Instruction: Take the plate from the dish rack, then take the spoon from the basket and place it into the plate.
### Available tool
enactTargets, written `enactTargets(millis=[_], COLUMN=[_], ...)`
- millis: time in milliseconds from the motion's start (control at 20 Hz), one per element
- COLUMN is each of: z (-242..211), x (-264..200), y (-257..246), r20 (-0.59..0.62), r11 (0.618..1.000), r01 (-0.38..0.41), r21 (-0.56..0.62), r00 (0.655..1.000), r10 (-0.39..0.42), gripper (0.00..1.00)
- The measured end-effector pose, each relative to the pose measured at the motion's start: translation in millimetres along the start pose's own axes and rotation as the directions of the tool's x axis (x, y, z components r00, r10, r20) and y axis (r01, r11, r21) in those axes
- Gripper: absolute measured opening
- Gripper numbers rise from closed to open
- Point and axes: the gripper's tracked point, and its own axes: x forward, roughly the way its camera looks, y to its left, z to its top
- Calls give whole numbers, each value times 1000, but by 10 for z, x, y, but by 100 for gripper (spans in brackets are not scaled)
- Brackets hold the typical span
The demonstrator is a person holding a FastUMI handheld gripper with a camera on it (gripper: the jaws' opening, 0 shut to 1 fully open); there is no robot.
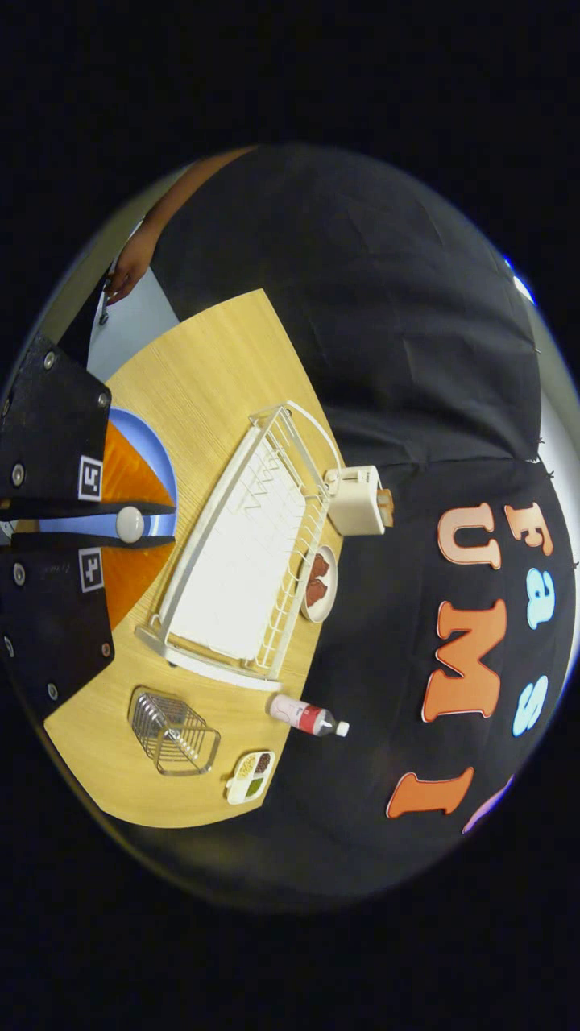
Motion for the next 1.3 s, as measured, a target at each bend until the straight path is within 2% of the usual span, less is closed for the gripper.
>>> enactTargets(millis=[250,300,500,650,750,1000,1300], z=[-127,-159,-264,-213,-29,725,1717], x=[75,86,21,-29,-99,-358,-695], y=[65,19,-208,-391,-521,-829,-1150], r20=[-4,-18,-64,-72,-40,101,314], r11=[999,999,997,995,990,973,946], r01=[-7,-1,60,102,141,223,312], r21=[-39,-44,-41,-19,5,52,91], r00=[1000,1000,996,992,989,968,892], r10=[6,0,-63,-103,-140,-228,-325], gripper=[8,12,21,24,30,56,75])
